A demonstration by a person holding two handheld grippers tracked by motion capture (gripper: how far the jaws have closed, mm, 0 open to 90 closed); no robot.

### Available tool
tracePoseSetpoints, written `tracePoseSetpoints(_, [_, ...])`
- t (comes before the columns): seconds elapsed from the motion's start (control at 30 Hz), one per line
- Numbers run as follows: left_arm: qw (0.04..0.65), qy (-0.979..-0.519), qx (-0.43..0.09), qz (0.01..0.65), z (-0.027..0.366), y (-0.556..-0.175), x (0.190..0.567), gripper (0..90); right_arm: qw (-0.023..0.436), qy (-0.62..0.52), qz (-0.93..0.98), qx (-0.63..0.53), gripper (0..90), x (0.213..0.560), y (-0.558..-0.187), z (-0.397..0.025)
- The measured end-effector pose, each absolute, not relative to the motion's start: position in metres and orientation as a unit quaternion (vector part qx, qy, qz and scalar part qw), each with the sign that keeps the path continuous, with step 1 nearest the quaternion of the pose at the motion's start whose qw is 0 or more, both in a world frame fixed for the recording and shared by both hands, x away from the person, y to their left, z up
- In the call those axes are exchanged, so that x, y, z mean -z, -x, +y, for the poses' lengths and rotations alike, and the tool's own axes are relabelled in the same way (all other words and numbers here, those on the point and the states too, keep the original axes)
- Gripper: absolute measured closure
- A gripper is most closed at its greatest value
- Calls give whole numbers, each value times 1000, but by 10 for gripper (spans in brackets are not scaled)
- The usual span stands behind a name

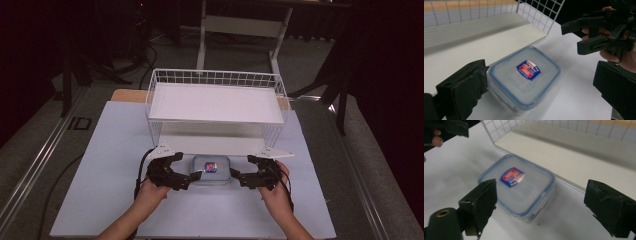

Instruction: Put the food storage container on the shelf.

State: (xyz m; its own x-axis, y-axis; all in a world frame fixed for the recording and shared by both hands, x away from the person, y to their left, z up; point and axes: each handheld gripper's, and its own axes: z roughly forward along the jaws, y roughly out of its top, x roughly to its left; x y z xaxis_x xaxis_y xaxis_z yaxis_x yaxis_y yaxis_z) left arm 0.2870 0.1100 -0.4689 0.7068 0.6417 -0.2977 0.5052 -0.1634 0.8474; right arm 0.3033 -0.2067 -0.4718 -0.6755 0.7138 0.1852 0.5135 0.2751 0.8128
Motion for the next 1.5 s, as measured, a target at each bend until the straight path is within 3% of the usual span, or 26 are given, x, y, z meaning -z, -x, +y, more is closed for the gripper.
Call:
tracePoseSetpoints(0.13, [506, -763, -52, 399, 108, -299, 476, 4, 117, -399, 792, -447, 111, 475, -310, -202])
tracePoseSetpoints(0.3, [480, -764, -29, 430, 107, -313, 492, 4, 80, -422, 790, -438, 112, 486, -321, -200])
tracePoseSetpoints(0.47, [475, -751, 16, 458, 106, -322, 506, 4, 10, -461, 766, -448, 135, 498, -328, -200])
tracePoseSetpoints(0.9, [452, -720, 94, 518, 108, -330, 530, 6, -78, -520, 736, -426, 224, 514, -340, -193])
tracePoseSetpoints(1.03, [452, -711, 112, 527, 110, -330, 534, 77, -95, -530, 730, -420, 293, 517, -342, -193])
tracePoseSetpoints(1.23, [454, -707, 129, 527, 107, -330, 536, 264, -122, -535, 726, -414, 392, 518, -342, -190])
tracePoseSetpoints(1.3, [459, -705, 139, 522, 105, -329, 535, 318, -104, -525, 740, -408, 430, 514, -340, -188])
tracePoseSetpoints(1.5, [447, -719, 125, 516, 102, -326, 531, 349, -121, -536, 728, -410, 479, 514, -336, -192])
